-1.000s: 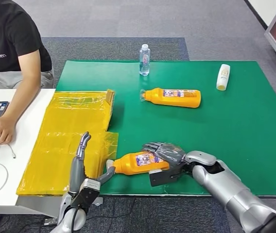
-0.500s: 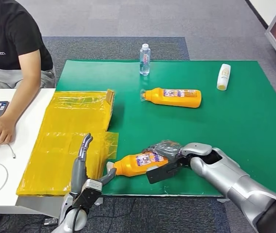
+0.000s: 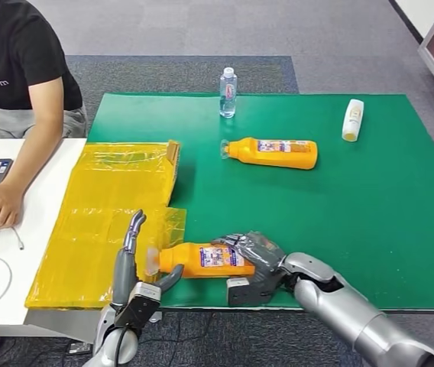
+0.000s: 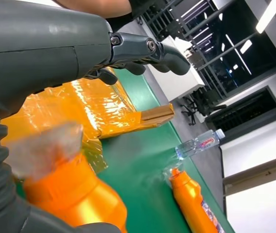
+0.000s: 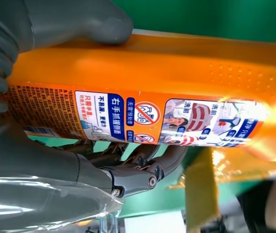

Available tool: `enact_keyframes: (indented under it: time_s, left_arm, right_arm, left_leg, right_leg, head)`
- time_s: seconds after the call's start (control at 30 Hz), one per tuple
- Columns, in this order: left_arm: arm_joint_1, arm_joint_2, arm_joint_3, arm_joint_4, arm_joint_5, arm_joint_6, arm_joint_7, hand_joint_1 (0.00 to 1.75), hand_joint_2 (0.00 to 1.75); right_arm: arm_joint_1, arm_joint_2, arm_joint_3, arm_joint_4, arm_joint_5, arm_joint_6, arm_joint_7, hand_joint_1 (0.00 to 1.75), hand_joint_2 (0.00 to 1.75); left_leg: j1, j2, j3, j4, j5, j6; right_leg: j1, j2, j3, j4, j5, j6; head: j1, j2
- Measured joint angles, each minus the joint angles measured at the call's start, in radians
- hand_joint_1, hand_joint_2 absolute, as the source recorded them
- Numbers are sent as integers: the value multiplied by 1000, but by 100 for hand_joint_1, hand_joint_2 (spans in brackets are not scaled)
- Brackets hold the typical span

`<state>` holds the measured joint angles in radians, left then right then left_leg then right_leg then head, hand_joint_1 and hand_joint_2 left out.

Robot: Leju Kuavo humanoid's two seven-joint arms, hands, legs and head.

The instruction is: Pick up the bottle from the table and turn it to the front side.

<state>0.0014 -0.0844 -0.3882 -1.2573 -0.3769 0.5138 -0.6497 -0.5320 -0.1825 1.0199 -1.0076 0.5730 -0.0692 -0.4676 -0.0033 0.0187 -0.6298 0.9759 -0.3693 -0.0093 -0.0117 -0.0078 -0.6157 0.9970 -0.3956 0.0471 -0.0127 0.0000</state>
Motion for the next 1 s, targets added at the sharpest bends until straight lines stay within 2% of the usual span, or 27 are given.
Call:
enact_keyframes:
  time_s: [0.17, 0.33, 0.5, 0.8, 1.0]
  left_arm:
    - [2, -2, 0, -20, 0, 2, -1, 0, 175]
    - [7, -8, -1, -63, 0, 17, -4, 0, 175]
    - [26, -9, -8, -93, -2, 35, -17, 0, 175]
    - [55, 0, -38, -180, 12, 47, -33, 0, 175]
    - [58, 11, -50, -225, 69, -5, -33, 0, 175]
  right_arm:
    - [108, 30, -112, -74, -48, -52, -59, 175, 175]
    - [232, 99, -266, -172, -164, -104, -107, 175, 175]
    - [301, 161, -372, -224, -214, -123, -129, 175, 175]
    - [334, 205, -456, -233, -216, -154, -139, 175, 175]
    - [336, 226, -461, -223, -157, -178, -153, 175, 175]
  left_leg:
    - [0, -1, -2, 0, 0, 0]
    - [0, -1, -3, 0, -1, 0]
    - [0, -1, -4, 0, -1, 0]
    - [0, -1, -4, 0, -1, 0]
    - [0, -1, -4, 0, -1, -1]
  right_leg:
    - [0, -1, -1, 0, 0, 0]
    - [0, -1, -3, 0, -1, 0]
    - [0, -1, -4, 0, -1, 0]
    - [0, -1, -4, 0, -1, 0]
    - [0, -1, -5, 0, -1, 0]
  head:
    - [0, 0]
    - [0, 0]
    - [0, 0]
    - [0, 0]
    - [0, 0]
